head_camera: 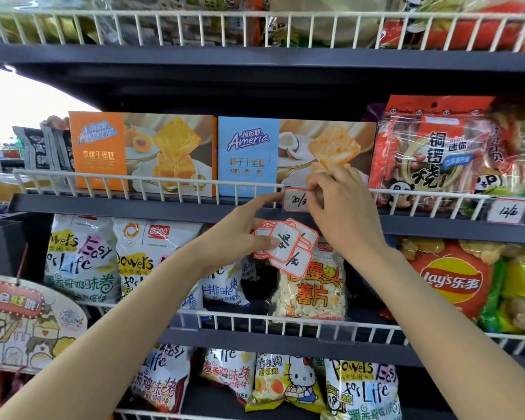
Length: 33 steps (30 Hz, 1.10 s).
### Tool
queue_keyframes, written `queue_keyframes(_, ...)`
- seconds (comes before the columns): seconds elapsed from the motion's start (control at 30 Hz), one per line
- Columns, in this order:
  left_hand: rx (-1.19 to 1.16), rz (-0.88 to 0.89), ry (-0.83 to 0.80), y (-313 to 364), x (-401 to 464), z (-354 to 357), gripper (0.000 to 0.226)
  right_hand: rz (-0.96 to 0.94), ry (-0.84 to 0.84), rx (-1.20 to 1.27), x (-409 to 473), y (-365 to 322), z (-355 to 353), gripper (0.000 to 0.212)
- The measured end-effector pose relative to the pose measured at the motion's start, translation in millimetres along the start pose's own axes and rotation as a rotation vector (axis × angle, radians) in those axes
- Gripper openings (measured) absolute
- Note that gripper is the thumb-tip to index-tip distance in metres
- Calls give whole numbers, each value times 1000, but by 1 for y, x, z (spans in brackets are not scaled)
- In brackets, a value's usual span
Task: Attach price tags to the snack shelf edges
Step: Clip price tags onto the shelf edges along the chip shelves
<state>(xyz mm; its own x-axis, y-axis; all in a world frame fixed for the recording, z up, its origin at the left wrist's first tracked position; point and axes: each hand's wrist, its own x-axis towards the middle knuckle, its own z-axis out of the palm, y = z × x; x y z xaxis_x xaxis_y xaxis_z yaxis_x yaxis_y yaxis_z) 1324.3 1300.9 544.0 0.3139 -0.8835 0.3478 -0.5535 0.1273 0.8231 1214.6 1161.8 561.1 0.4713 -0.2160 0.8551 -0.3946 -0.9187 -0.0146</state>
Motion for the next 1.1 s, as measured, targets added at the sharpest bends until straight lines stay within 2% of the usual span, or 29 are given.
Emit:
queue_keyframes(0.1, 39, 10, 11, 1, 0, 0, 64, 28, -68, 116, -4, 1, -9, 28)
queue_keyframes(0.27, 25, -8, 54, 3, 2, 2, 64, 32, -175, 99, -7, -1, -16, 34)
queue_keyframes(0.47, -45, -12, 106, 8, 3, 3, 61, 26, -165, 46, -4, -2, -14, 30)
queue_keyframes(0.57, -48, 0, 151, 13, 2, 5, 54, 59, -159, 111, -3, -1, -11, 26)
queue_keyframes(0.67, -24, 8, 245, 12, 1, 6, 43, 131, -178, 282, -2, 3, -9, 28)
queue_keyframes(0.77, -27, 35, 348, 9, -5, 10, 30, 176, -88, 503, -9, 3, -14, 27)
queue_keyframes(0.83, -48, 55, 386, 8, -9, 13, 25, 187, -112, 583, -18, 0, -20, 25)
queue_keyframes(0.97, -79, 80, 383, 12, -14, 17, 22, 337, -309, 987, -28, -9, -30, 17)
queue_keyframes(1.1, -106, 87, 350, 12, -22, 18, 22, 403, -300, 1140, -34, -13, -36, 11)
